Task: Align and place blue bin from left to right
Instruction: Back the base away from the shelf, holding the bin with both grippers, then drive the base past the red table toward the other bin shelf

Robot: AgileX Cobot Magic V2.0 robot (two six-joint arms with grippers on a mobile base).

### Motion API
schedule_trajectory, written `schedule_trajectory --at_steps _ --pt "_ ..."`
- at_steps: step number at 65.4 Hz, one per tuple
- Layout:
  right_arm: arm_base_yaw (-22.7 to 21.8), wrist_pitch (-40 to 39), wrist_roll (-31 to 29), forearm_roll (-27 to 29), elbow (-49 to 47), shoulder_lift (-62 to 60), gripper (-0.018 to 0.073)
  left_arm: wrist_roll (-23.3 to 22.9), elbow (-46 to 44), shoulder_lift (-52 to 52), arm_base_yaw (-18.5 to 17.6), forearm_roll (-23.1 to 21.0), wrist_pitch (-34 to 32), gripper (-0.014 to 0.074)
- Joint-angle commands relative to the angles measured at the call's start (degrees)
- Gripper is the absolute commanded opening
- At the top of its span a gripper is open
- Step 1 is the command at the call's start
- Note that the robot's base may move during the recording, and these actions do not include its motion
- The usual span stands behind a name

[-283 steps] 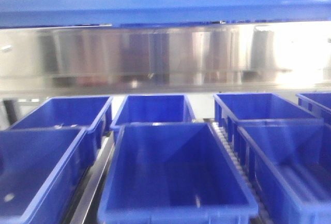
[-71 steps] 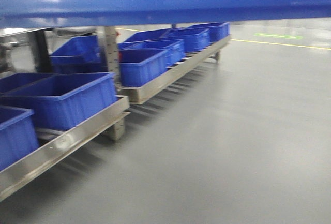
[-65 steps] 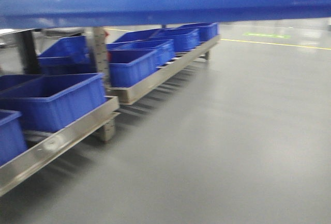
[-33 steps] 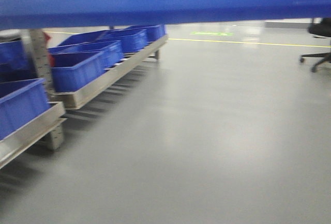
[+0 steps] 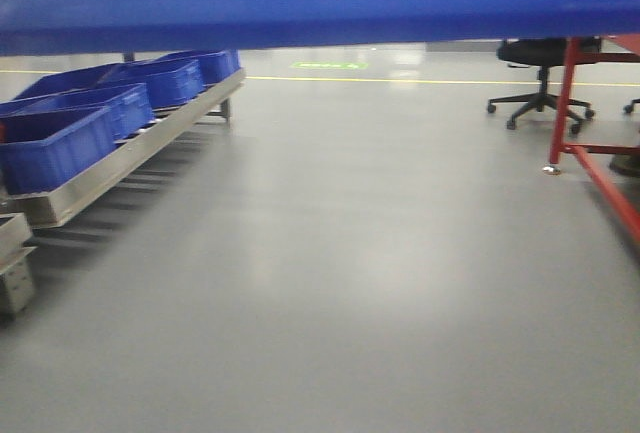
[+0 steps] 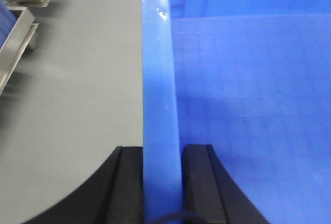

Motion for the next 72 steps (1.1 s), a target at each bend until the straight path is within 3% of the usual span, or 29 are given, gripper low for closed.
schedule_trajectory --at_steps 1,72 --pt "0.7 -6.2 -0.7 -2.3 -0.6 -0.3 -0.0071 0.1 -0.7 -0.6 -0.8 -1.1 -5.4 -0.0111" --pt "0.7 -7.3 -0.7 -2.3 -0.6 -0.3 -0.0071 0.1 -0.7 -0.6 -0.8 -1.1 -5.4 -0.0111"
